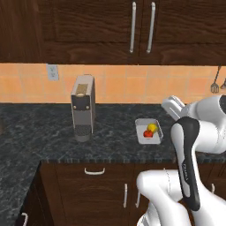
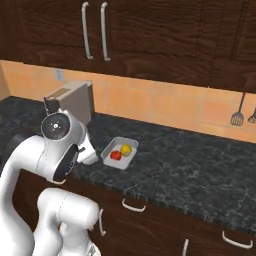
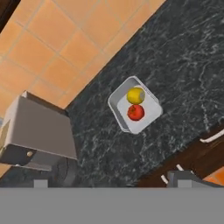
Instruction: Take the meat container that has the chicken drumstick and place it on the second highest rack of the freezer. Then take the vegetable container that has the lemon and tomato and place it on the highest rack of the freezer.
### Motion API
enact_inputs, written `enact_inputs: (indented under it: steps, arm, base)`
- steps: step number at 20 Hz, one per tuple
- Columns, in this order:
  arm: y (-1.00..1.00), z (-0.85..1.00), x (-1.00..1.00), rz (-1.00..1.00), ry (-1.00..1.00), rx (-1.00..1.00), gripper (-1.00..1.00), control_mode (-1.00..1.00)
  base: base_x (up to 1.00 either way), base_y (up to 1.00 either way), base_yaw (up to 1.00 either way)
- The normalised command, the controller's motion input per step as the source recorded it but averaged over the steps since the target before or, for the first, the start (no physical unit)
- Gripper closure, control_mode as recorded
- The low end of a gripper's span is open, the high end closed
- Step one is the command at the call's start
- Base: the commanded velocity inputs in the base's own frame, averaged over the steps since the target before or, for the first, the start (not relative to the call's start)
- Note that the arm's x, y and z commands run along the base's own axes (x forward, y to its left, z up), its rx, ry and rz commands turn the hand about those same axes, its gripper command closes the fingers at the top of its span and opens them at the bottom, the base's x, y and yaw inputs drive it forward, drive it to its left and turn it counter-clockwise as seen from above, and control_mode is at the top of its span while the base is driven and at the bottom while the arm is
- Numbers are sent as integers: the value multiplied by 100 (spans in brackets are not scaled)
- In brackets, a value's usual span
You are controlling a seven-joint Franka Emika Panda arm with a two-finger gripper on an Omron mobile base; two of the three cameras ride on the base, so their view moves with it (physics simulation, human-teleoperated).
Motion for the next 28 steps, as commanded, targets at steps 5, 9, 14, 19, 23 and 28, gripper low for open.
enact_inputs:
  steps: [5, 9, 14, 19, 23, 28]
  arm:
    - [-5, -35, 22, -11, 19, 3, -100, -100]
    - [-64, -100, 53, -22, 62, 17, -100, -100]
    - [-47, -77, 82, -8, 44, 18, -100, -100]
    - [-51, -50, 77, -1, 10, 10, -100, -100]
    - [-9, -52, 53, 0, 1, 0, -100, -100]
    - [15, -58, 31, 0, 0, -1, -100, -100]
  base:
    - [25, 25, -26]
    - [0, 0, 0]
    - [0, 0, 0]
    - [0, 0, 0]
    - [0, 0, 0]
    - [0, 0, 0]
